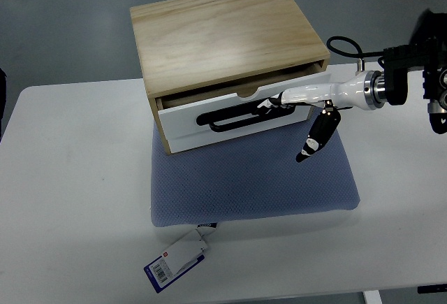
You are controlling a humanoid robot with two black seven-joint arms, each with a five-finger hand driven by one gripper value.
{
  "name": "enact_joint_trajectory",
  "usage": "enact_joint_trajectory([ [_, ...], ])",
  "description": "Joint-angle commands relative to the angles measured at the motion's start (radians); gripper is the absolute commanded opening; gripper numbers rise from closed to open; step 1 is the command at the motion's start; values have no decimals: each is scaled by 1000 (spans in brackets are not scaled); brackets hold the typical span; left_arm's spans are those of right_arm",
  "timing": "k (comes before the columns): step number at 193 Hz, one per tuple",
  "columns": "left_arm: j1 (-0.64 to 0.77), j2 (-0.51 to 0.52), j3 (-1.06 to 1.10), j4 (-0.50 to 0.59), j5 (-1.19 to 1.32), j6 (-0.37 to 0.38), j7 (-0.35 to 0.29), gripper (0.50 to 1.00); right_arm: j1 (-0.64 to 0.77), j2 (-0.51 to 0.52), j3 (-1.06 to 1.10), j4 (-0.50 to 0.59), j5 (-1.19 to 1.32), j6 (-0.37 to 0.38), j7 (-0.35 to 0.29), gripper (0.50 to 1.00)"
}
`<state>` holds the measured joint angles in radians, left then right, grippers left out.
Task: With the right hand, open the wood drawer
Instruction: 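Pull the upper drawer outward toward the robot with the right hand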
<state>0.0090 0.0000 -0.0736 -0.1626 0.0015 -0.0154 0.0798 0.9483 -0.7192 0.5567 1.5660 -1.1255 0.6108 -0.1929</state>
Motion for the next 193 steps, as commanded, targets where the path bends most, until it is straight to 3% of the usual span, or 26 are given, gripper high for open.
enact_joint_trajectory([
  [1, 0, 0, 0, 0, 0, 0, 0, 1000, 3, -9, 0, 14, 18, 0, 0, 946],
  [193, 0, 0, 0, 0, 0, 0, 0, 1000, 0, -82, 0, 97, 67, 0, 0, 946],
])
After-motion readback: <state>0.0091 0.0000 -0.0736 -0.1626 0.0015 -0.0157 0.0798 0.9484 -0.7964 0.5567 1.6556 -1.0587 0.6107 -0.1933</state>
